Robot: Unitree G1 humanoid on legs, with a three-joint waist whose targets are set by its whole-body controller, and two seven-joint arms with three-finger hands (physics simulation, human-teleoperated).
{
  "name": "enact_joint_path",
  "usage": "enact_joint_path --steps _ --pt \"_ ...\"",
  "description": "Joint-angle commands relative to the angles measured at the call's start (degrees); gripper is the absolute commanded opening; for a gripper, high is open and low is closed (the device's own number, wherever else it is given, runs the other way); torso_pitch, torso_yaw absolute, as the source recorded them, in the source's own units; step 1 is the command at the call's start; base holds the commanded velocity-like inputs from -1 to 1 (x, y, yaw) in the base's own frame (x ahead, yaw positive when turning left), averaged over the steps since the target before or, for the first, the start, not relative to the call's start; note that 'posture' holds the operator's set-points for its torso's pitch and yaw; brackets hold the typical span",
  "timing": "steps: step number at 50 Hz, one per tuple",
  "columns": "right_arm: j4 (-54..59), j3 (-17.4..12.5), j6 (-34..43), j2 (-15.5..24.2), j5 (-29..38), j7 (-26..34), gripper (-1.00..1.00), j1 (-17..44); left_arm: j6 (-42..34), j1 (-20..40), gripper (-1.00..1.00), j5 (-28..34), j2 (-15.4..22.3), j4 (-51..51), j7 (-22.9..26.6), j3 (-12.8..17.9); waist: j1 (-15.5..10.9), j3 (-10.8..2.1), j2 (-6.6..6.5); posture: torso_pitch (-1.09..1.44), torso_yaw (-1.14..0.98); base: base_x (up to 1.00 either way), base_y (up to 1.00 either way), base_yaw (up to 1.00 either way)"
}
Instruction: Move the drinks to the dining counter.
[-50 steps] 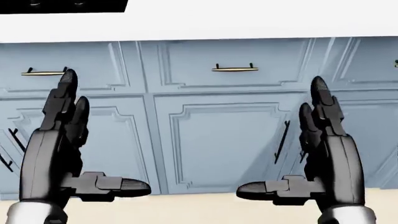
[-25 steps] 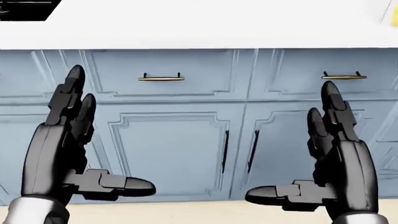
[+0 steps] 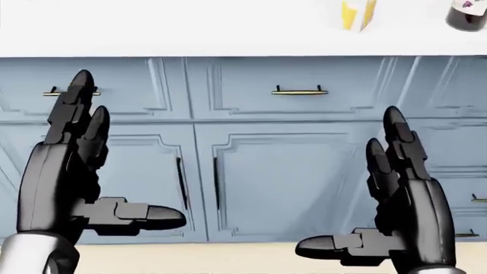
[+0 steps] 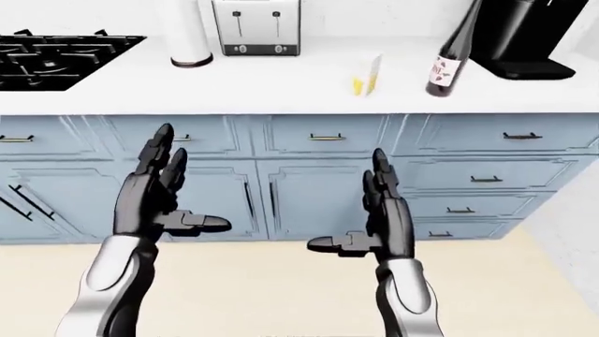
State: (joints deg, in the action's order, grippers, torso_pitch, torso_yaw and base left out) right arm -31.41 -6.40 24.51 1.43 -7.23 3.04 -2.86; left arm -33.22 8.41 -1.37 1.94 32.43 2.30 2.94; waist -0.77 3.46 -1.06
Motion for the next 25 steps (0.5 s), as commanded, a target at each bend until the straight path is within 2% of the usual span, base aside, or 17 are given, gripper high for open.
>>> enact_joint_path --steps 1,3,4,5,8,9,11,13,14,15,16,17,19,22,25 --pt "-2.02 0.03 -2.12 0.09 -0.42 0.26 1.00 0.98 1.63 1.10 1.00 -0.33 0.28 2.35 -0.36 -0.02 -0.12 -0.69 -0.04 0.00 0.00 0.00 -0.84 0.00" --pt "-1.93 0.13 -2.20 0.09 -0.37 0.22 1.00 1.04 2.33 1.03 1.00 -0.38 0.37 1.77 -0.28 0.01 -0.37 -0.95 -1.53 0.00 0.00 0.00 -0.85 0.00" --pt "-1.91 0.17 -2.22 0.08 -0.36 0.19 1.00 1.06 2.19 0.98 1.00 -0.34 0.41 1.97 -0.31 -0.08 -1.22 -1.99 -3.69 0.00 0.00 0.00 -0.85 0.00" --pt "-1.49 0.18 -2.63 0.11 -0.29 0.23 1.00 1.09 2.65 1.01 1.00 -0.46 0.43 1.40 -0.23 0.05 -1.68 -0.68 -1.60 0.00 0.00 0.00 -0.84 0.00" --pt "-0.92 0.31 -3.24 0.02 -0.25 0.21 1.00 0.78 2.66 0.96 1.00 -0.51 0.65 1.34 -0.14 0.23 -1.17 -2.88 -2.50 0.00 0.00 0.00 -0.85 0.00" --pt "-1.38 0.30 -2.78 0.08 -0.32 0.15 1.00 0.85 1.67 1.19 1.00 -0.57 0.65 2.20 -0.30 0.24 -1.16 -3.11 -2.41 0.00 0.00 0.00 -0.84 0.00" --pt "-1.35 0.15 -2.95 0.15 -0.40 0.25 1.00 0.82 1.73 1.17 1.00 -0.54 0.65 2.33 -0.33 0.14 -1.48 -2.39 -0.93 0.00 0.00 0.00 -0.84 0.00" --pt "0.27 0.37 -4.26 0.06 -0.06 0.41 1.00 0.81 2.56 0.98 1.00 -0.48 0.73 1.49 -0.12 0.21 -1.31 -1.88 1.52 0.00 0.00 0.00 -0.85 0.00" --pt "0.10 0.55 -4.18 0.00 0.00 0.35 1.00 0.69 2.38 0.97 1.00 -0.50 0.80 1.61 -0.08 0.34 -1.08 -2.80 4.43 0.00 0.00 0.00 -0.85 0.00" --pt "0.14 0.64 -4.24 0.01 0.05 0.38 1.00 0.67 2.23 1.02 1.00 -0.52 0.85 1.71 -0.07 0.45 -0.28 -3.99 8.37 0.00 0.00 0.00 -0.86 0.00" --pt "-0.37 0.69 -3.68 0.08 0.07 0.29 1.00 0.83 1.87 1.17 1.00 -0.63 0.90 2.02 -0.06 0.63 -0.23 -1.69 3.65 0.00 0.00 0.00 -0.84 0.00" --pt "-0.67 0.72 -3.44 0.11 0.09 0.29 1.00 0.84 1.70 1.19 1.00 -0.66 0.92 2.21 -0.07 0.68 -0.02 -1.85 4.31 0.00 0.00 0.00 -0.84 0.00" --pt "-0.93 0.74 -3.33 0.13 0.15 0.31 1.00 0.91 1.06 1.18 1.00 -0.73 0.97 2.96 -0.14 0.76 0.11 -2.59 3.59 0.00 0.00 0.00 -0.71 0.00" --pt "-0.82 0.96 -3.48 0.10 0.41 0.33 1.00 0.92 0.98 1.09 1.00 -0.89 1.00 3.05 -0.03 0.89 0.16 -2.26 2.36 0.00 0.00 0.00 -0.53 0.00" --pt "-1.73 1.15 -2.75 0.20 0.72 0.29 1.00 1.21 0.34 1.27 1.00 -1.05 1.17 3.65 0.02 1.19 0.51 -1.84 3.25 0.00 0.00 0.00 -0.06 0.00"
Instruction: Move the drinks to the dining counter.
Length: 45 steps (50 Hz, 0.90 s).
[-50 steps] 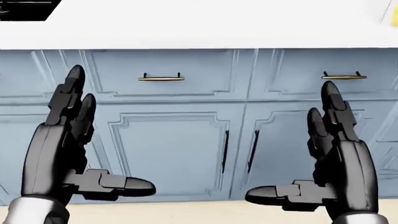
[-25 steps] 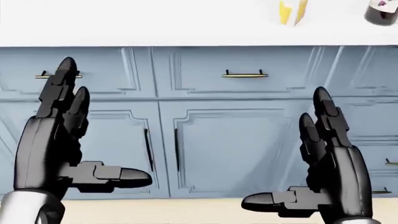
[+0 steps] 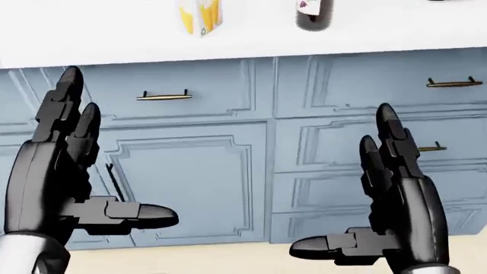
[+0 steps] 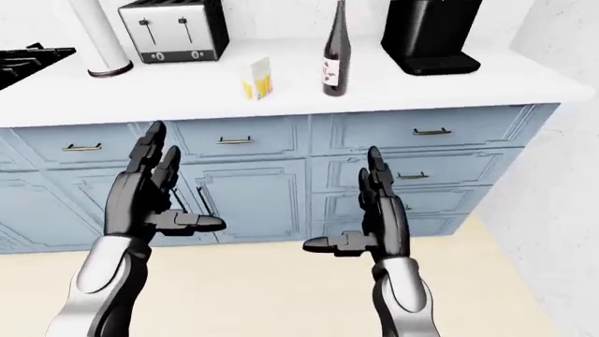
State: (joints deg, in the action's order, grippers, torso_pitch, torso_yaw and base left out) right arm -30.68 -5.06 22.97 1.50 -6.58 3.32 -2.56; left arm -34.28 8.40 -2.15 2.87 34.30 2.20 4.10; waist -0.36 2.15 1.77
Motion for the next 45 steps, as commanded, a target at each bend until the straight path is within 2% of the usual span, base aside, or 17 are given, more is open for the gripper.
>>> enact_joint_path --steps 1,9,11,16,17,19,21,22,23,26,28,29,32,36,39,41,45 --pt "-2.39 -0.10 -1.40 0.15 0.30 0.06 1.00 0.93 1.19 1.42 1.00 -0.39 0.26 1.91 0.09 0.14 0.24 -0.62 0.57 0.00 0.00 0.00 0.00 0.00" --pt "-4.81 -0.49 0.48 0.32 -0.24 1.01 1.00 1.34 0.00 1.70 1.00 -1.01 0.83 3.38 0.24 1.13 0.00 -0.36 1.15 0.00 0.00 0.00 0.02 0.10" --pt "-5.32 -0.76 1.07 0.33 -0.80 1.25 1.00 1.43 0.25 1.66 1.00 -1.09 0.92 3.18 0.26 1.29 0.06 0.49 0.70 0.00 0.00 0.00 0.00 0.97" --pt "-7.39 -1.09 3.22 0.65 -1.02 1.04 1.00 2.07 -0.12 2.31 1.00 -1.34 1.35 3.05 0.31 1.76 -0.25 -0.59 -1.57 0.00 0.00 0.00 0.00 1.00" --pt "-7.59 -1.22 3.57 0.66 -1.12 0.99 1.00 2.31 -0.71 2.58 1.00 -1.42 1.50 3.43 0.36 1.85 -1.24 0.55 1.61 0.00 0.00 0.00 0.00 1.00" --pt "-7.94 -1.37 4.23 0.75 -0.76 0.52 1.00 2.78 -2.32 3.37 1.00 -1.46 1.84 4.64 0.33 1.98 -1.77 0.50 1.64 0.00 0.00 0.00 0.00 1.00" --pt "-8.69 -2.02 5.38 0.89 -0.95 0.11 1.00 3.40 -3.31 4.63 1.00 -1.53 2.15 4.49 0.37 2.14 0.35 1.06 5.61 0.00 0.00 0.00 0.17 0.00" --pt "-9.34 -2.32 6.14 0.99 -1.16 -0.06 1.00 3.66 -3.60 5.27 1.00 -1.59 2.29 4.15 0.37 2.23 0.33 1.51 5.45 0.00 0.00 0.00 0.00 0.00" --pt "-10.12 -2.53 6.96 1.13 -1.30 -0.22 1.00 3.95 -3.85 5.82 1.00 -1.63 2.43 3.80 0.41 2.24 -0.08 1.40 3.80 0.00 0.00 0.00 0.00 0.00" --pt "-12.54 -3.43 9.46 1.57 -2.11 -0.47 1.00 4.91 -5.46 7.53 1.00 -1.92 2.96 3.81 0.41 2.63 -0.09 -0.64 2.73 0.00 0.00 0.00 0.00 0.00" --pt "-13.45 -4.04 10.85 1.96 -2.58 -0.68 1.00 5.87 -6.24 8.69 1.00 -2.19 3.50 3.78 0.43 3.11 0.19 -0.50 1.79 0.00 0.00 0.03 0.00 0.00" --pt "-14.12 -4.04 11.72 2.14 -2.64 -0.88 1.00 6.34 -6.93 9.23 1.00 -2.36 3.77 4.02 0.39 3.35 0.39 -1.68 1.27 0.00 0.00 0.14 0.00 0.00" --pt "-15.48 -3.85 13.19 2.38 -2.62 -1.25 1.00 7.13 -7.69 10.74 1.00 -3.11 4.36 3.35 0.18 4.09 0.68 0.28 -0.92 0.00 0.00 0.24 0.00 0.00" --pt "-17.27 -4.51 15.56 2.79 -3.20 -1.62 1.00 8.50 -9.57 13.14 1.00 -3.98 5.30 3.33 -0.35 4.59 0.64 0.95 -3.73 0.00 0.00 0.31 0.00 0.00" --pt "-18.18 -5.04 16.47 2.97 -3.85 -1.90 1.00 8.93 -10.83 14.12 1.00 -4.55 5.77 4.04 -0.76 4.78 0.46 -0.06 -8.22 0.00 0.00 0.32 0.00 0.00" --pt "-18.33 -5.24 16.73 3.16 -4.07 -1.99 1.00 9.26 -11.23 14.47 1.00 -4.88 6.04 4.26 -0.96 5.04 0.32 1.66 -6.53 0.00 0.00 0.33 0.00 0.00" --pt "-19.85 -6.45 18.53 3.47 -5.45 -2.54 1.00 10.05 -12.45 15.08 1.00 -5.14 6.30 5.16 -1.43 4.73 0.09 0.03 -4.86 0.00 0.00 0.33 0.00 0.00"
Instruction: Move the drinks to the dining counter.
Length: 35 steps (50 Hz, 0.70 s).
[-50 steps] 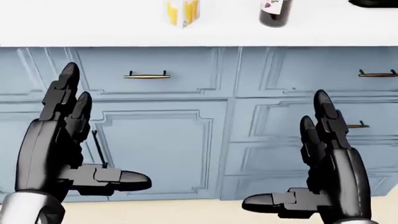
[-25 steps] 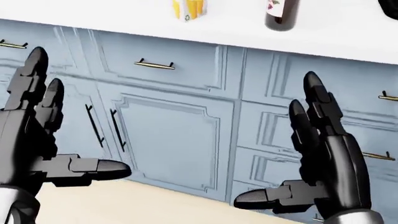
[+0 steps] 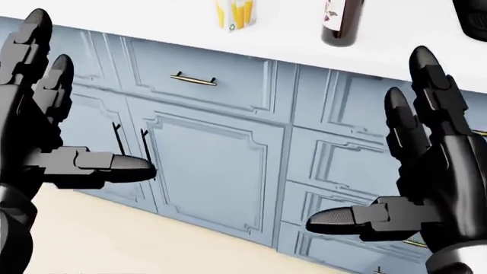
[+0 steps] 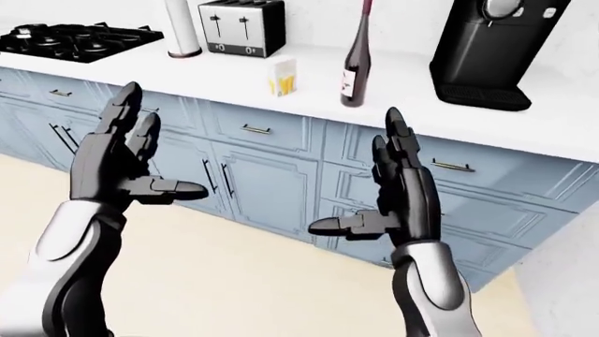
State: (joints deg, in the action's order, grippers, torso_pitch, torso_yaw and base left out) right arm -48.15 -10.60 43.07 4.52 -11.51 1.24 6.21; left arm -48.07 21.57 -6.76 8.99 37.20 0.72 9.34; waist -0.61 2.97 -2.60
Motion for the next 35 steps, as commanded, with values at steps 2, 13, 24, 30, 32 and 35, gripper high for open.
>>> enact_joint_path --steps 2,13,24,30,32,35 --pt "-2.40 -1.37 -1.63 0.52 -1.13 -0.59 1.00 1.28 1.19 2.12 1.00 -0.48 0.23 2.29 -0.04 -0.67 0.08 -0.93 0.47 0.00 0.00 0.32 0.00 0.00" --pt "-2.73 -2.04 -2.37 1.06 -2.58 -1.01 1.00 0.73 0.55 2.55 1.00 -1.11 0.25 2.91 -0.42 -0.30 0.19 -0.82 5.80 0.00 0.00 0.32 0.00 0.00" --pt "-3.43 -2.37 -2.21 1.22 -3.00 -0.90 1.00 0.52 2.28 1.92 1.00 -1.00 0.45 1.57 -0.27 -0.37 1.44 -2.55 -1.82 0.00 0.00 0.33 0.00 0.00" --pt "-3.57 -2.64 -2.20 1.34 -3.47 -1.00 1.00 0.60 3.35 1.40 1.00 -0.80 0.29 0.80 -0.13 -0.48 -0.03 -1.42 0.01 0.00 0.00 0.33 0.00 0.00" --pt "-3.34 -2.70 -2.50 1.37 -3.48 -0.91 1.00 0.48 3.34 1.37 1.00 -0.71 0.27 0.86 -0.10 -0.57 -0.26 -1.14 0.91 0.00 0.00 0.33 0.00 0.00" --pt "-3.68 -2.79 -2.11 1.44 -3.71 -1.03 1.00 0.64 3.18 1.56 1.00 -0.64 0.23 0.88 -0.13 -0.62 -0.77 -1.26 3.03 0.00 0.00 0.32 0.00 0.00"
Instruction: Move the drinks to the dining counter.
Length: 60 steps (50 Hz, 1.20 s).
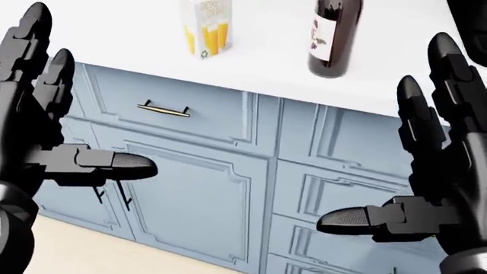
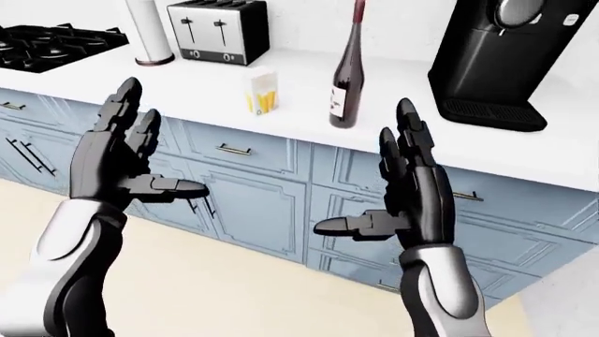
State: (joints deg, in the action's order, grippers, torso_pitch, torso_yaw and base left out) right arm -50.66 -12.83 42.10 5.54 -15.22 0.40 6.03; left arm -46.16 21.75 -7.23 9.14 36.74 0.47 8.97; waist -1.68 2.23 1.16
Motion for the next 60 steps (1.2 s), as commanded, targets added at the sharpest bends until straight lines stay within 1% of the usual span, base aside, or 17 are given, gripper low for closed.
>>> enact_joint_path --steps 1,3,4,5,9,14,17,19,26,31,32,36,43,46,51,55,60 --pt "-1.23 -0.59 -1.05 0.45 -0.08 -0.21 1.00 0.87 1.26 1.37 1.00 -0.17 0.08 1.37 0.15 -0.20 0.17 -0.82 0.37 0.00 0.00 0.33 0.00 0.00" --pt "-1.27 -0.63 -0.95 0.51 -0.16 -0.23 1.00 0.93 1.00 1.49 1.00 -0.17 0.14 1.52 0.14 -0.12 0.45 -2.11 4.23 0.00 0.00 0.32 0.00 0.00" --pt "-1.43 -0.71 -0.78 0.55 -0.24 -0.28 1.00 0.98 0.89 1.53 1.00 -0.18 0.18 1.61 0.15 -0.09 1.00 -0.74 1.19 0.00 0.00 0.33 0.00 0.00" --pt "-1.60 -0.82 -0.64 0.58 -0.34 -0.33 1.00 1.00 0.71 1.56 1.00 -0.22 0.21 1.77 0.16 -0.04 0.64 -0.39 2.58 0.00 0.00 0.34 0.00 0.00" --pt "-2.06 -0.97 -0.30 0.88 -0.10 -0.71 1.00 1.20 0.50 1.86 1.00 -0.22 0.32 1.82 0.16 0.01 1.62 -0.61 1.33 0.00 0.00 0.32 0.00 0.00" --pt "-2.87 -0.72 -0.60 0.55 0.27 -0.69 1.00 0.45 1.11 1.22 1.00 0.04 0.18 1.63 0.25 -0.20 2.38 -0.26 -2.08 0.00 0.00 0.33 0.00 0.00" --pt "-2.85 -1.10 -0.73 0.57 0.22 -0.55 1.00 0.42 1.52 1.11 1.00 0.10 0.08 1.29 0.33 -0.14 2.59 -2.01 -5.45 0.00 0.00 0.33 0.00 0.00" --pt "-3.59 -1.49 -0.58 0.45 0.10 -0.60 1.00 -0.05 1.66 0.58 1.00 0.23 -0.09 1.57 0.32 -0.34 2.10 -0.28 -5.32 0.00 0.00 0.33 0.00 0.00" --pt "-3.89 -3.06 -0.99 0.46 -0.41 -0.55 1.00 -0.72 1.96 0.38 1.00 0.38 -0.07 1.38 0.52 -0.06 2.48 -1.55 -3.45 0.00 0.00 0.16 -0.03 -0.11" --pt "-3.98 -1.33 -1.71 0.43 0.59 -0.28 1.00 -0.95 2.28 0.09 1.00 0.00 0.12 1.26 0.61 0.61 0.27 -1.25 3.28 0.00 0.00 0.00 0.00 -0.64" --pt "-3.73 -1.13 -1.83 0.46 0.88 -0.16 1.00 -0.85 2.89 -0.02 1.00 -0.03 0.12 0.69 0.65 0.67 0.29 -0.90 0.41 0.00 0.00 0.00 0.00 0.00" --pt "-3.84 -0.84 -1.53 0.31 1.39 -0.11 1.00 -0.54 3.54 -0.17 1.00 -0.15 0.27 0.18 0.66 0.81 1.32 -0.36 1.45 0.00 0.00 0.00 0.00 0.00" --pt "-3.41 -0.59 -1.36 0.12 1.49 -0.16 1.00 -0.17 3.66 0.27 1.00 -0.63 0.77 -0.30 0.43 1.29 2.11 -0.96 -2.93 0.00 0.00 0.00 0.00 0.00" --pt "-3.50 -0.67 -1.39 0.17 1.64 -0.05 1.00 -0.22 2.65 0.23 1.00 -0.84 0.87 0.82 0.21 1.30 1.84 -2.65 -1.78 0.00 0.00 0.05 0.00 0.00" --pt "-4.36 -1.55 -0.80 0.33 1.11 0.02 1.00 -0.13 2.14 0.44 1.00 -0.91 0.89 1.14 0.06 1.19 1.35 -1.66 -1.52 0.00 0.00 0.14 0.00 0.00" --pt "-4.76 -1.82 -0.80 0.41 1.04 0.02 1.00 -0.31 2.80 0.21 1.00 -0.74 0.86 0.70 0.20 1.08 1.19 -1.36 1.96 0.00 0.00 0.14 0.00 0.00" --pt "-4.48 -1.59 -1.36 0.35 1.32 0.07 1.00 -0.35 2.25 0.32 1.00 -0.95 1.05 1.15 0.24 1.56 1.53 -0.44 1.10 0.00 0.00 0.10 0.00 0.00"
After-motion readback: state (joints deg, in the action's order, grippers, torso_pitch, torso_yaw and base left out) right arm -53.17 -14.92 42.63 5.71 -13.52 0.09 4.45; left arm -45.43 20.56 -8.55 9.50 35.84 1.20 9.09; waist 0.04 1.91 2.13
